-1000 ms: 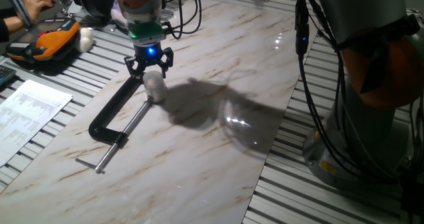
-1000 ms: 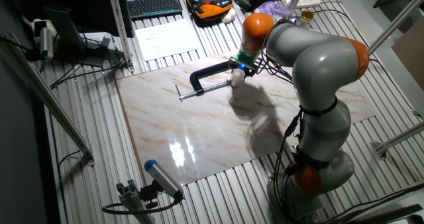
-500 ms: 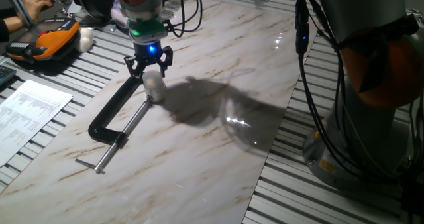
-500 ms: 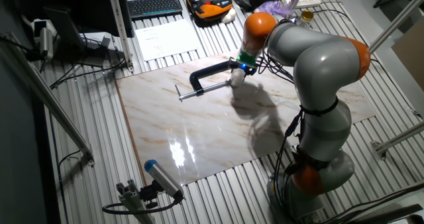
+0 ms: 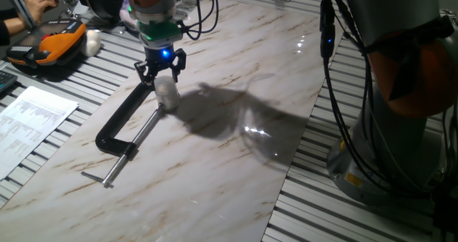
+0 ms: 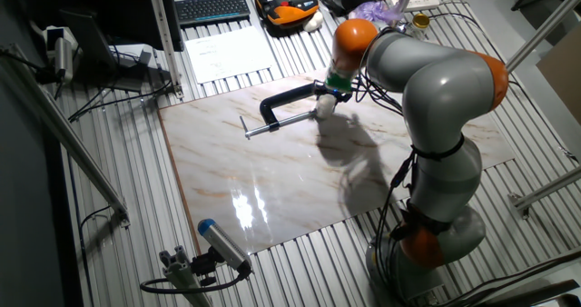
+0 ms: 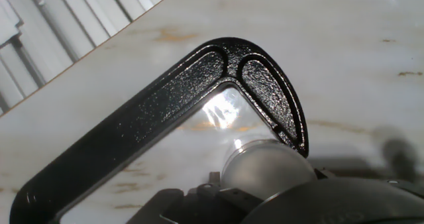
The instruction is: Unscrew the lid from the jar
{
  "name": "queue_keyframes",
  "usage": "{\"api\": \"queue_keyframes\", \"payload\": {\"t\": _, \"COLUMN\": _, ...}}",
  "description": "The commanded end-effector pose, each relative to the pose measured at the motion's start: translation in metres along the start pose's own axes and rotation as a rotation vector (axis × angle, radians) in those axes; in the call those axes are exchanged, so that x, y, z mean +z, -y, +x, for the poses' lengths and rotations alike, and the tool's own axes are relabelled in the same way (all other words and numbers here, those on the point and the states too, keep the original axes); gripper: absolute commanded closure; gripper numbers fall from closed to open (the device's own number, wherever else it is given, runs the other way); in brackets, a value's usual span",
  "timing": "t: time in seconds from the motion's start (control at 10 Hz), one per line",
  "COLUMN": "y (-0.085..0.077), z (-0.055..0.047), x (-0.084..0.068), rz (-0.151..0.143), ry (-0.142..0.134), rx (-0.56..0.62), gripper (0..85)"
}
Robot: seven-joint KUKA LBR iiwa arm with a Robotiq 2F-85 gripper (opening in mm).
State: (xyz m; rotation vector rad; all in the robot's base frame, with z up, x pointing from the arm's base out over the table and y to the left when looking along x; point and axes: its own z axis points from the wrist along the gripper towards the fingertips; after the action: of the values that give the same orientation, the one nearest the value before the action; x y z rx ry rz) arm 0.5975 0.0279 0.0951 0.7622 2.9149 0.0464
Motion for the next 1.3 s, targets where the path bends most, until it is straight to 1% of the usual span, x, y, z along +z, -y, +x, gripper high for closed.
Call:
{"api": "queue_keyframes", "payload": {"t": 0.0, "y": 0.0001, "z": 0.0000, "x": 0.0000, "rz": -0.002, "ry": 0.002, "rx": -0.029, "gripper": 85.0}}
{"api": "queue_keyframes", "payload": {"t": 0.2, "y": 0.0000, "z": -0.0001, "x": -0.0003, "rz": -0.005, "ry": 0.015, "rx": -0.117, "gripper": 85.0}}
{"api": "queue_keyframes", "payload": {"t": 0.4, "y": 0.0000, "z": -0.0002, "x": -0.0005, "rz": -0.003, "ry": 0.049, "rx": -0.223, "gripper": 85.0}}
{"api": "queue_keyframes", "payload": {"t": 0.5, "y": 0.0000, "z": -0.0002, "x": -0.0005, "rz": -0.006, "ry": 0.056, "rx": -0.247, "gripper": 85.0}}
{"api": "queue_keyframes", "payload": {"t": 0.8, "y": -0.0003, "z": -0.0005, "x": -0.0015, "rz": -0.010, "ry": 0.061, "rx": -0.266, "gripper": 85.0}}
{"api": "queue_keyframes", "payload": {"t": 0.9, "y": -0.0010, "z": -0.0006, "x": -0.0025, "rz": -0.018, "ry": 0.059, "rx": -0.272, "gripper": 85.0}}
{"api": "queue_keyframes", "payload": {"t": 1.2, "y": -0.0026, "z": -0.0003, "x": -0.0074, "rz": -0.020, "ry": 0.037, "rx": -0.255, "gripper": 85.0}}
